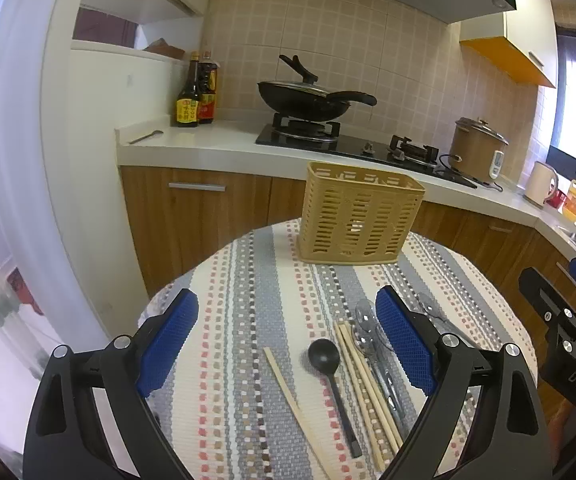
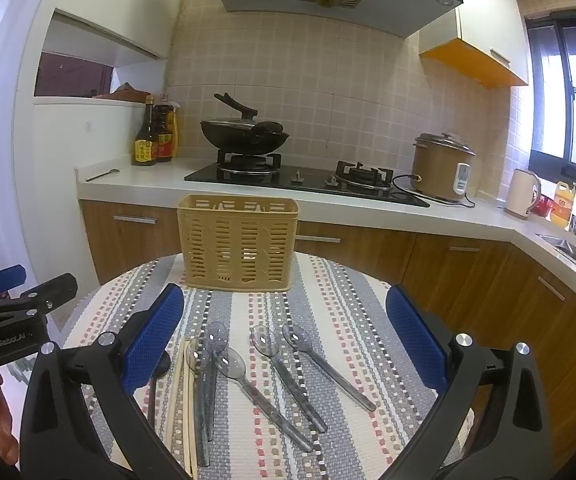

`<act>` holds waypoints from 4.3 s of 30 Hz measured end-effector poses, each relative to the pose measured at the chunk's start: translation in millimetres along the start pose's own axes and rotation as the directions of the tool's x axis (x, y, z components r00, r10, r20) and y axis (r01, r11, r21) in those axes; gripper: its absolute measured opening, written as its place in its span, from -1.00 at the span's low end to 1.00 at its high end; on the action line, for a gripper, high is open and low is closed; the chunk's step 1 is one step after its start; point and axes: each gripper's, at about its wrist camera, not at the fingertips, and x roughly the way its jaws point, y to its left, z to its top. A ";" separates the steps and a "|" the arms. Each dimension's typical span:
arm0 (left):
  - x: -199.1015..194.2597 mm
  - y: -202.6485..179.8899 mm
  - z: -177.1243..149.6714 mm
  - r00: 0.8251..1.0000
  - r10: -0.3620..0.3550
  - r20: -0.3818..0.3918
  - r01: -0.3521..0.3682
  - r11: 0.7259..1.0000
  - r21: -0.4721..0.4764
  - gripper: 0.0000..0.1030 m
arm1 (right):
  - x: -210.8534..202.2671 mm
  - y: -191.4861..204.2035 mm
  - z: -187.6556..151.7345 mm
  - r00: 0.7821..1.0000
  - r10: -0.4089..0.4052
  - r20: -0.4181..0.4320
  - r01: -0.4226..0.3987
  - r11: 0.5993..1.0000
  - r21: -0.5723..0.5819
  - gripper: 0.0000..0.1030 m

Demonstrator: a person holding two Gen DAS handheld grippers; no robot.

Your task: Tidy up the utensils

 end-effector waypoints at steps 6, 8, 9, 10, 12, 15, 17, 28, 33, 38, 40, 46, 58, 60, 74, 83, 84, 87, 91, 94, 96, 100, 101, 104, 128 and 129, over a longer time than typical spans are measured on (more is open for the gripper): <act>6.6 16.7 1.6 0.999 0.008 -0.032 -0.008 1.000 -0.009 0.70 | 3.6 -19.6 0.2 0.995 -0.098 0.016 0.097 0.994 0.044 0.87; 14.1 34.2 6.0 0.996 -0.045 -0.079 0.040 0.998 -0.056 0.68 | 12.0 -28.8 4.2 0.998 -0.065 -0.022 0.066 0.997 0.042 0.87; 19.4 42.8 7.8 0.991 -0.085 -0.108 0.076 0.993 -0.087 0.68 | 17.9 -32.9 6.4 0.998 -0.051 -0.048 0.053 0.998 0.041 0.87; 24.5 48.2 7.8 0.984 -0.115 -0.137 0.100 0.989 -0.110 0.67 | 22.5 -36.0 7.1 0.997 -0.045 -0.068 0.048 0.998 0.039 0.87; 40.7 56.5 5.2 0.961 -0.166 -0.219 0.136 0.979 -0.149 0.60 | 38.5 -42.3 8.4 0.990 -0.027 -0.139 0.031 0.999 0.031 0.87; 68.4 55.7 -6.9 0.909 -0.230 -0.347 0.175 0.968 -0.182 0.44 | 66.0 -51.8 4.7 0.965 0.047 -0.258 -0.037 0.998 0.045 0.81; 85.6 51.7 -17.9 0.871 -0.265 -0.414 0.193 0.959 -0.208 0.27 | 91.1 -59.8 0.3 0.920 0.136 -0.368 -0.113 0.990 0.082 0.55; 135.4 24.0 -49.2 0.807 -0.137 -0.574 0.085 0.989 -0.117 -0.23 | 191.9 -67.3 -15.6 0.688 0.351 -0.635 -0.322 0.932 0.167 0.15; 139.0 12.6 -48.2 0.812 -0.069 -0.580 0.053 0.998 -0.045 -0.23 | 227.1 -60.7 -22.6 0.605 0.350 -0.715 -0.358 0.922 0.148 0.07; 140.7 12.7 -48.1 0.810 -0.064 -0.583 0.052 0.998 -0.037 -0.23 | 248.0 -53.9 -36.9 0.564 0.278 -0.777 -0.366 0.928 0.067 0.06; 141.6 17.4 -47.6 0.805 -0.097 -0.585 0.068 0.995 -0.071 -0.23 | 254.8 -53.0 -41.2 0.552 0.263 -0.791 -0.365 0.929 0.055 0.06; 148.8 31.4 -43.8 0.771 -0.188 -0.608 0.107 0.980 -0.168 -0.31 | 266.1 -38.9 -50.6 0.551 0.221 -0.805 -0.380 0.925 -0.006 -0.17; 157.1 -2.4 -43.6 0.751 0.077 -0.656 0.003 0.993 0.120 -0.85 | 269.6 -21.0 -54.4 0.560 0.173 -0.811 -0.399 0.913 -0.081 -0.40; 155.5 -1.3 -44.4 0.758 0.081 -0.647 0.000 0.992 0.124 -0.88 | 268.5 -19.9 -55.9 0.565 0.177 -0.806 -0.399 0.913 -0.079 -0.40; 102.5 16.4 -8.6 0.912 -0.160 -0.377 0.132 0.986 -0.099 -0.94 | 205.8 -57.4 -31.0 0.693 0.306 -0.652 -0.411 0.912 -0.010 -0.41; 69.9 3.5 48.0 0.982 -0.169 -0.079 0.160 0.980 -0.115 -0.94 | 154.6 -71.3 27.3 0.798 0.411 -0.442 -0.426 0.902 0.069 -0.41; 64.2 0.7 57.3 0.985 -0.170 -0.031 0.166 0.980 -0.106 -0.94 | 151.0 -73.7 35.7 0.809 0.423 -0.409 -0.428 0.900 0.085 -0.41; 53.4 -8.2 88.6 0.979 -0.176 0.100 0.184 0.980 -0.071 -0.94 | 145.5 -78.8 58.5 0.835 0.451 -0.316 -0.433 0.892 0.129 -0.41; 47.3 -20.2 134.8 0.948 -0.204 0.243 0.220 0.975 -0.040 -0.94 | 145.3 -78.8 94.1 0.867 0.466 -0.180 -0.441 0.883 0.160 -0.41; 57.0 -27.6 163.1 0.921 -0.202 0.334 0.225 0.974 -0.030 -0.94 | 156.1 -75.2 120.9 0.877 0.471 -0.095 -0.450 0.874 0.183 -0.41; 68.6 -31.2 177.9 0.907 -0.196 0.372 0.224 0.974 -0.032 -0.94 | 168.9 -72.7 136.1 0.883 0.467 -0.047 -0.451 0.872 0.189 -0.41; 104.0 -37.0 202.0 0.897 -0.178 0.405 0.210 0.977 -0.037 -0.94 | 201.6 -67.7 164.3 0.887 0.461 0.032 -0.457 0.864 0.211 -0.41; 113.1 -35.4 205.0 0.897 -0.173 0.407 0.207 0.977 -0.040 -0.94 | 208.1 -67.9 167.9 0.888 0.458 0.045 -0.457 0.863 0.217 -0.41; 140.0 -26.8 211.6 0.896 -0.160 0.413 0.208 0.975 -0.074 -0.94 | 238.7 -65.9 171.9 0.890 0.446 0.093 -0.455 0.856 0.245 -0.41; 182.4 -35.8 149.7 0.932 -0.093 0.350 0.113 0.993 -0.037 -0.87 | 275.7 -49.3 97.1 0.923 0.383 0.049 -0.385 0.904 0.188 -0.39; 180.1 -35.4 148.1 0.936 -0.099 0.336 0.118 0.992 -0.037 -0.78 | 273.2 -51.0 95.6 0.921 0.387 0.041 -0.387 0.901 0.194 -0.39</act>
